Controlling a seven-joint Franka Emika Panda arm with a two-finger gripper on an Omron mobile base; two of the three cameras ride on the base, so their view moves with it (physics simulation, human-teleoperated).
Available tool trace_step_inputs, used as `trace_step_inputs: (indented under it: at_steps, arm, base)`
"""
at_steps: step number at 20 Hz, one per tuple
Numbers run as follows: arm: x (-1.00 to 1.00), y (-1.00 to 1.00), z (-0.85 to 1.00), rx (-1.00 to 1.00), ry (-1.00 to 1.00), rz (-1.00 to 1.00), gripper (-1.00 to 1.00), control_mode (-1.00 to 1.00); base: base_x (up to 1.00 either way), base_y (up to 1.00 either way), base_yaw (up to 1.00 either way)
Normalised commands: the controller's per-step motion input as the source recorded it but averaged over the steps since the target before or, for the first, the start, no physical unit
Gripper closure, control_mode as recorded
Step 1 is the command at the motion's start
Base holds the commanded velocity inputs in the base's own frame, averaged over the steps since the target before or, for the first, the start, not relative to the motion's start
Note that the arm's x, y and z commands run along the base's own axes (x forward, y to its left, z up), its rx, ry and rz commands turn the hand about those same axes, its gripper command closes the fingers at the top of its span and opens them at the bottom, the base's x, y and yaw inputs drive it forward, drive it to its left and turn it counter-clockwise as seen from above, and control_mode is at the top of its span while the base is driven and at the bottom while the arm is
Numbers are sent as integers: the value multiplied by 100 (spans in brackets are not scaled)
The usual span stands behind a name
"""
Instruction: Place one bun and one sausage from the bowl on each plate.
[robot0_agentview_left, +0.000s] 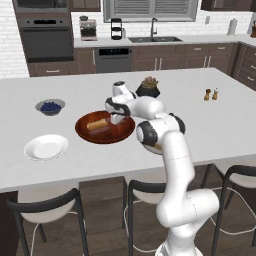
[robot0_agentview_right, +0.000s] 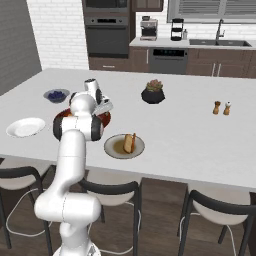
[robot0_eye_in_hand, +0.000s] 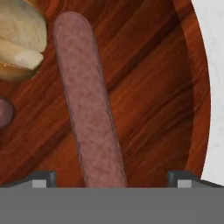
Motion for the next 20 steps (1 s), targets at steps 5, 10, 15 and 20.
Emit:
trace_step_inputs:
  at_steps: [5, 10, 15, 20]
  arm:
    - [20, 0, -19, 0, 0, 0, -100, -100]
    - [0, 0, -27, 0, 0, 0, -100, -100]
    - [0, 0, 0, 0, 0, 0, -100, -100]
    - [0, 0, 0, 0, 0, 0, 100, -100]
  base:
    - [0, 0, 0]
    - [0, 0, 0]
    - [0, 0, 0]
    - [0, 0, 0]
